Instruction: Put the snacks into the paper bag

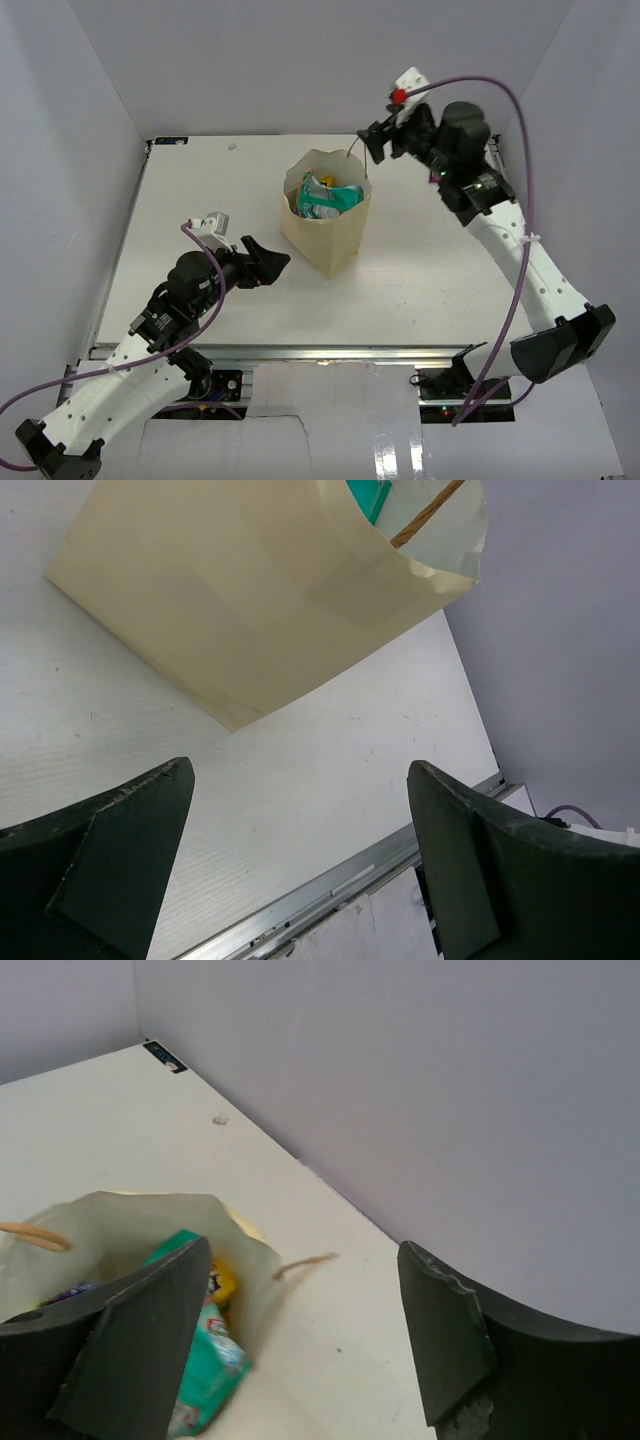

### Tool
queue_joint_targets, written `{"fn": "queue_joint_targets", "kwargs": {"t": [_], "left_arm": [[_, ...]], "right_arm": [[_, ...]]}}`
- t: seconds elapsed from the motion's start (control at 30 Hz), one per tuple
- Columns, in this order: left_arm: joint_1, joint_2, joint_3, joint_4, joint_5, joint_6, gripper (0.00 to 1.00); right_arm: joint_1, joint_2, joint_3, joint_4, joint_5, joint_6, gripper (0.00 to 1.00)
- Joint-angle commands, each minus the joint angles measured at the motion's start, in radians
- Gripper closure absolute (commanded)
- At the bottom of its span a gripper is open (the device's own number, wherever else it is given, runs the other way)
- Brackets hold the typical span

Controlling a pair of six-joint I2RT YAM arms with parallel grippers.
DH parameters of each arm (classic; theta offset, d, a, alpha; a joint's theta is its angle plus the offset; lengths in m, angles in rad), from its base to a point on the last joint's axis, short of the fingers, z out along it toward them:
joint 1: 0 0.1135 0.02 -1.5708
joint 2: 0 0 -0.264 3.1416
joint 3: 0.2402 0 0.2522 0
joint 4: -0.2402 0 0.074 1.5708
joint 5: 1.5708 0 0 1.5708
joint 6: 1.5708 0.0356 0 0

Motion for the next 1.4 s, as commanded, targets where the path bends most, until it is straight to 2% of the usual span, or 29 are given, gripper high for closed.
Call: {"fn": "queue_joint_targets", "kwargs": {"t": [0.0, 0.03, 0.1, 0.13, 0.23, 0.27, 0.33, 0.43, 0.47, 0.5, 0.6, 0.8, 0.9, 1.0, 1.03, 1.23, 1.33, 1.37], "left_arm": [[-0.003, -0.006, 0.030, -0.007, 0.003, 0.014, 0.02], [-0.003, -0.009, 0.027, -0.007, 0.002, 0.011, 0.02], [-0.001, -0.018, 0.020, -0.010, 0.000, 0.010, 0.02], [-0.001, -0.020, 0.017, -0.011, -0.001, 0.007, 0.02], [-0.001, -0.023, 0.014, -0.015, -0.004, 0.004, 0.02], [-0.001, -0.022, 0.013, -0.019, -0.004, 0.004, 0.02], [-0.002, -0.020, 0.013, -0.022, -0.007, 0.001, 0.02], [-0.003, -0.009, 0.008, -0.022, -0.009, -0.007, 0.02], [-0.003, -0.005, 0.008, -0.021, -0.009, -0.009, 0.02], [-0.003, 0.000, 0.008, -0.019, -0.009, -0.010, 0.02], [-0.003, 0.018, 0.005, -0.015, -0.006, -0.012, 0.02], [-0.003, 0.046, 0.004, -0.004, 0.000, -0.016, 0.02], [-0.003, 0.049, -0.003, -0.005, 0.002, -0.021, 0.02], [-0.002, 0.037, -0.006, -0.008, 0.000, -0.028, 0.02], [-0.001, 0.032, -0.006, -0.016, -0.003, -0.032, 0.02], [-0.003, -0.012, -0.016, -0.031, -0.027, -0.045, 0.02], [-0.003, 0.007, -0.009, -0.027, -0.024, -0.047, 0.02], [-0.003, 0.015, -0.003, -0.025, -0.017, -0.045, 0.02]], "right_arm": [[-0.243, 0.037, 0.094, -0.172, -0.311, 0.002, 0.17], [-0.283, 0.064, 0.106, -0.210, -0.343, 0.010, 0.12], [-0.375, 0.172, 0.135, -0.321, -0.359, 0.005, 0.08], [-0.392, 0.257, 0.147, -0.359, -0.339, -0.049, 0.05], [-0.440, 0.430, 0.205, -0.421, -0.119, -0.099, 0.02], [-0.460, 0.472, 0.227, -0.422, 0.008, -0.108, 0.02], [-0.484, 0.598, 0.327, -0.433, 0.116, -0.139, 0.03], [-0.495, 0.687, 0.364, -0.395, 0.160, -0.336, 0.05], [-0.491, 0.703, 0.364, -0.395, 0.160, -0.515, 0.08], [-0.491, 0.724, 0.368, -0.398, 0.169, -0.585, 0.08], [-0.498, 0.843, 0.446, -0.464, 0.184, -0.789, 0.04], [-0.509, 1.005, 0.609, -0.471, 0.255, -0.998, 0.00], [-0.514, 1.066, 0.611, -0.421, 0.259, -1.065, 0.00], [-0.518, 1.101, 0.646, -0.421, 0.249, -1.062, 0.00], [-0.520, 1.103, 0.646, -0.421, 0.232, -1.053, 0.04], [-0.556, 1.106, 0.615, -0.421, 0.203, -1.032, 0.09], [-0.572, 1.140, 0.649, -0.453, 0.200, -1.016, 0.16], [-0.573, 1.166, 0.664, -0.477, 0.194, -1.007, 0.24]]}}
